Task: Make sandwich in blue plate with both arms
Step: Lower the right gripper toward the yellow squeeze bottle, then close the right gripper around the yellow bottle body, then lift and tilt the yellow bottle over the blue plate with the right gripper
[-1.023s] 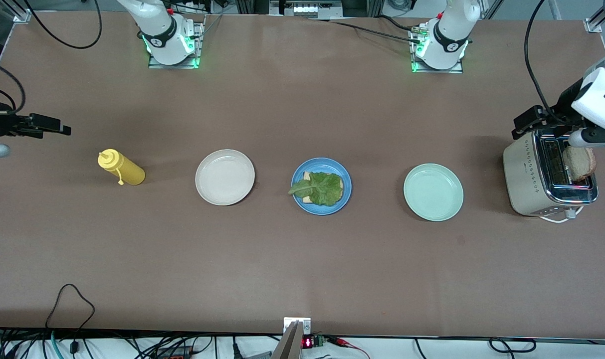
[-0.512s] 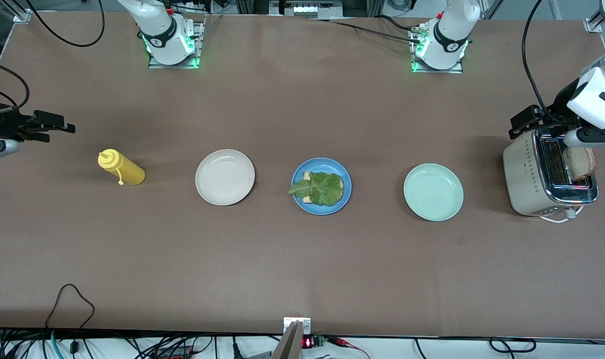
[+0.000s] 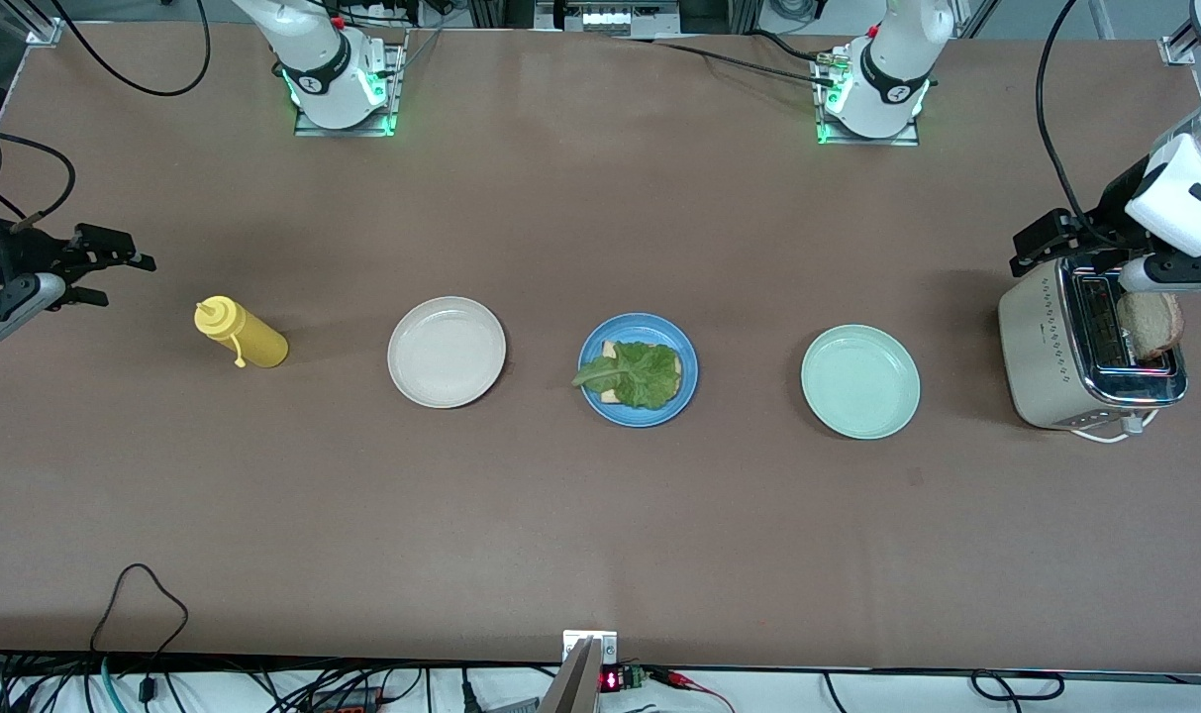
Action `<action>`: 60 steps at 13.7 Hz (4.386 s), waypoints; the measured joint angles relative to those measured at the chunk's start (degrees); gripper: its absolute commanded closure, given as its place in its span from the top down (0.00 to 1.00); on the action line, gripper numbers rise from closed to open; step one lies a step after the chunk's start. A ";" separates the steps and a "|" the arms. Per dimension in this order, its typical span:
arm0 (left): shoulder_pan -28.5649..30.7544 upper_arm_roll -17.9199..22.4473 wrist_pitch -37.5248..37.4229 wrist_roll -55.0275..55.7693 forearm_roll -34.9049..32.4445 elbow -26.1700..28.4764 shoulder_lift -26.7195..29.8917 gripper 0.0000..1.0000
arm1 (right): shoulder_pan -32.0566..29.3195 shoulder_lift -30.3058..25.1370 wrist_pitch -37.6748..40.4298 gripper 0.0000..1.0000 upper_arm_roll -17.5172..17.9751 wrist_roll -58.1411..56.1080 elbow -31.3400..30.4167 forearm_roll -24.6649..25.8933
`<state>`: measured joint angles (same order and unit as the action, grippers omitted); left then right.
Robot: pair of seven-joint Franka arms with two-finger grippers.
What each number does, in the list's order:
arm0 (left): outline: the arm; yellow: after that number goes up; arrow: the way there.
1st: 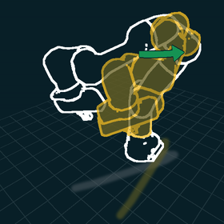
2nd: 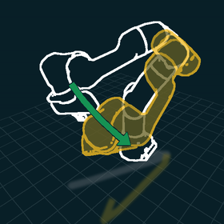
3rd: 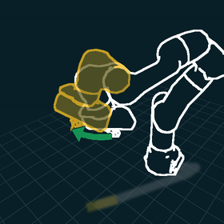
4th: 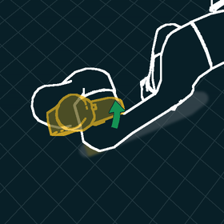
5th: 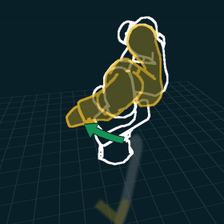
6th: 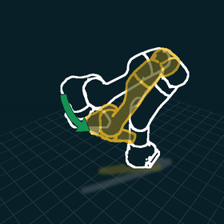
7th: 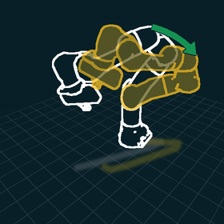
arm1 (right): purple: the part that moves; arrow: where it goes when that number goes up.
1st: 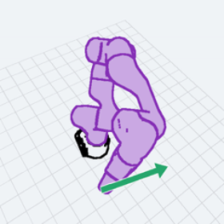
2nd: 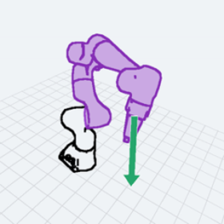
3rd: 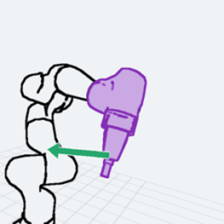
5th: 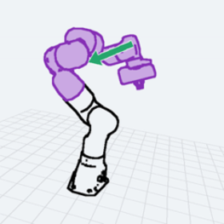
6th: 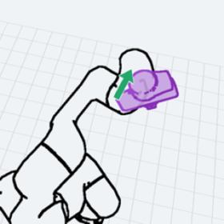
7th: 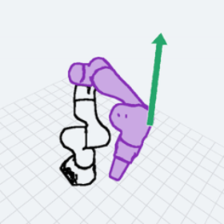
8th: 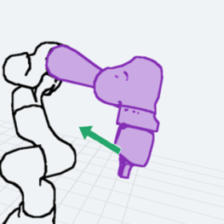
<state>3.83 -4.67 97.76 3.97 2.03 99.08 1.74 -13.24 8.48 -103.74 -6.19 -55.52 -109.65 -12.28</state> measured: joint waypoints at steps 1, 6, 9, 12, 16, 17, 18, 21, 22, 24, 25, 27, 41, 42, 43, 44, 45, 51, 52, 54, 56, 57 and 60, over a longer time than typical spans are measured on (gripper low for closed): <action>-0.01 0.00 0.00 0.00 0.00 0.00 0.00 1.00 | -1.06 0.01 -1.40 1.00 -0.01 -3.89 -1.13 -0.16; -0.01 -0.01 0.00 0.00 0.00 0.00 0.00 1.00 | -7.81 0.31 -7.72 1.00 0.06 -25.42 -7.85 -6.29; -0.03 -0.65 0.00 0.00 0.00 0.00 0.00 1.00 | -10.80 2.11 -10.97 1.00 0.65 -41.79 -11.17 -12.71; -0.02 -1.04 0.00 0.00 0.00 0.00 0.00 1.00 | -14.04 5.44 -11.61 1.00 2.47 -53.86 -12.08 -18.02; 0.04 -1.04 0.00 0.01 0.00 0.00 0.00 1.00 | -18.68 10.55 -11.66 1.00 5.16 -66.93 -12.41 -25.91; 0.16 -1.01 0.00 0.02 0.00 0.00 0.00 1.00 | -19.13 11.62 -11.67 1.00 5.29 -69.46 -12.43 -27.57; 0.41 -0.93 0.00 0.02 0.00 0.00 0.00 1.00 | -19.34 12.62 -11.67 1.00 5.37 -71.50 -12.43 -29.21; 0.86 -0.74 0.10 0.02 0.00 0.00 0.00 1.00 | -19.46 15.17 -11.67 1.00 6.51 -75.07 -12.43 -33.83; 0.74 -0.76 0.27 0.02 0.00 0.00 0.00 1.00 | -19.45 15.92 -11.74 1.00 7.11 -75.97 -12.41 -35.42; -0.30 -0.78 0.53 -0.05 0.00 -0.02 0.00 1.00 | -19.40 17.37 -11.96 1.00 8.07 -76.80 -12.30 -37.41; -0.87 -0.81 0.54 -0.03 0.00 -0.04 0.02 1.00 | -19.39 17.92 -12.02 1.00 8.65 -77.10 -12.13 -38.05; -1.00 -0.87 0.46 0.00 0.00 -0.05 0.05 1.00 | -19.31 18.73 -12.27 1.00 9.77 -77.16 -11.76 -38.64; -0.50 -0.58 -0.81 0.00 0.00 -0.05 0.06 1.00 | -15.93 20.31 -16.95 0.05 13.47 -77.41 -9.90 -40.39; -0.50 -0.59 -0.81 0.00 0.00 -0.05 0.06 1.00 | -15.38 20.29 -17.39 0.00 13.56 -77.33 -9.84 -40.40; -0.50 -0.59 -0.81 0.00 0.00 -0.04 0.06 1.00 | -14.88 20.25 -17.76 0.00 13.59 -77.27 -9.73 -40.40; -0.50 -0.59 -0.81 0.00 0.00 -0.04 0.06 1.00 | -14.40 20.24 -18.18 0.00 13.62 -77.27 -9.63 -40.39; -0.50 -0.59 -0.81 0.00 0.00 -0.04 0.06 1.00 | -13.77 20.18 -18.80 0.00 13.64 -77.30 -9.50 -40.35; -0.35 -0.56 -0.81 0.00 0.00 -0.03 0.05 1.00 | -5.50 14.52 -23.93 0.00 13.92 -71.85 -7.96 -38.34; -0.26 -0.54 -0.81 0.00 0.00 -0.03 0.04 1.00 | -4.00 12.57 -24.20 0.00 14.00 -68.20 -7.92 -36.29; -0.10 -0.53 -0.81 0.00 0.00 -0.03 0.02 1.00 | -1.31 8.77 -24.30 0.00 14.61 -59.52 -7.92 -31.14; -0.08 -0.55 -0.81 0.00 0.00 -0.03 -0.27 1.00 | 1.23 5.72 -24.55 0.00 15.99 -50.54 -8.00 -26.83; -0.08 -0.55 -0.80 0.00 0.00 -0.04 -0.53 1.00 | 2.76 4.55 -25.12 0.00 16.82 -45.97 -8.07 -24.98; -0.08 -0.55 -0.79 0.00 0.00 -0.14 -1.38 1.00 | 8.73 2.34 -27.72 0.00 18.83 -30.74 -8.14 -18.27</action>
<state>3.75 -5.22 96.97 3.97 2.02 98.94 0.36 -4.51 10.82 -131.46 12.64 -86.26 -117.78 -30.55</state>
